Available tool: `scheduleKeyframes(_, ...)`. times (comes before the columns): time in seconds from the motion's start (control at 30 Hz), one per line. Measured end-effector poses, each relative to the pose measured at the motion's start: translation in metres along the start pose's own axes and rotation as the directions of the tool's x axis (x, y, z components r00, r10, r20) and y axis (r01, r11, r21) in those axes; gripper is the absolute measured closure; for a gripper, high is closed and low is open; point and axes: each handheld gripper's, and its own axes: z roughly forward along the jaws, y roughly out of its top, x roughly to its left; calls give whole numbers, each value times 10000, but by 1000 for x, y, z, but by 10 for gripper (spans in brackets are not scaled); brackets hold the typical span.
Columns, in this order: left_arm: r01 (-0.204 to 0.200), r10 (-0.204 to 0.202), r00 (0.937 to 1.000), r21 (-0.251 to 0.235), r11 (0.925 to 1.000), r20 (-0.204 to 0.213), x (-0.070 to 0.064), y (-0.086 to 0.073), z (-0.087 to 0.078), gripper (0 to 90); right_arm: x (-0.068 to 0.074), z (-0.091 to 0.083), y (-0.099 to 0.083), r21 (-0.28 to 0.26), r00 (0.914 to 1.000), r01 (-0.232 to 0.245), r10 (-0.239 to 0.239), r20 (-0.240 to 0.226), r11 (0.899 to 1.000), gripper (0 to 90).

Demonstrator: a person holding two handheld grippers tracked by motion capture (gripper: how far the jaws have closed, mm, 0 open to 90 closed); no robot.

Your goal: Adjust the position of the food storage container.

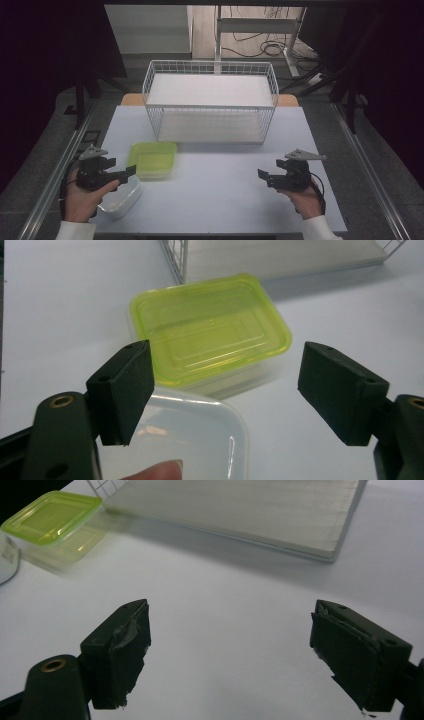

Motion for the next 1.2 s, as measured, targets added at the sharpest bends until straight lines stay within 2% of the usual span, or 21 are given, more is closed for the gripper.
scheduleKeyframes(0.17,-48,48,9999,-24,10000,163,-3,1,1,222,0,-2,-2,178,9999,88,-87,-70,9998,166)
scheduleKeyframes(0.27,-155,145,9991,233,9996,395,-4,-2,5,220,-3,-9,-3,116,9997,154,-152,-167,9998,166)
scheduleKeyframes(0.37,-75,68,9987,130,9999,500,-3,-4,0,225,-3,-9,-1,129,9995,274,-271,-183,9995,166)
scheduleKeyframes(0.47,-54,54,9990,15,10000,454,-3,-7,-6,233,-2,-10,2,-70,9996,97,-99,-252,9999,170)
scheduleKeyframes(0.6,-80,78,9985,37,10000,545,-3,-6,-5,233,-2,-7,-1,36,9995,-61,62,-314,10000,180)
scheduleKeyframes(0.83,8,-11,9990,71,10000,443,-2,-3,-2,238,-4,-3,-3,31,9986,22,-20,-524,10000,184)
scheduleKeyframes(0.9,-8,4,9991,83,10000,418,-2,-3,-3,249,-5,-3,-8,302,9993,125,-114,-367,9995,184)
scheduleKeyframes(1.07,202,-206,9996,151,9997,213,-1,-2,-3,268,-6,-5,-8,291,9997,104,-97,-225,9995,184)
scheduleKeyframes(1.2,393,-398,9991,354,9986,119,3,0,0,283,-4,0,-8,494,9997,151,-143,-177,9987,184)
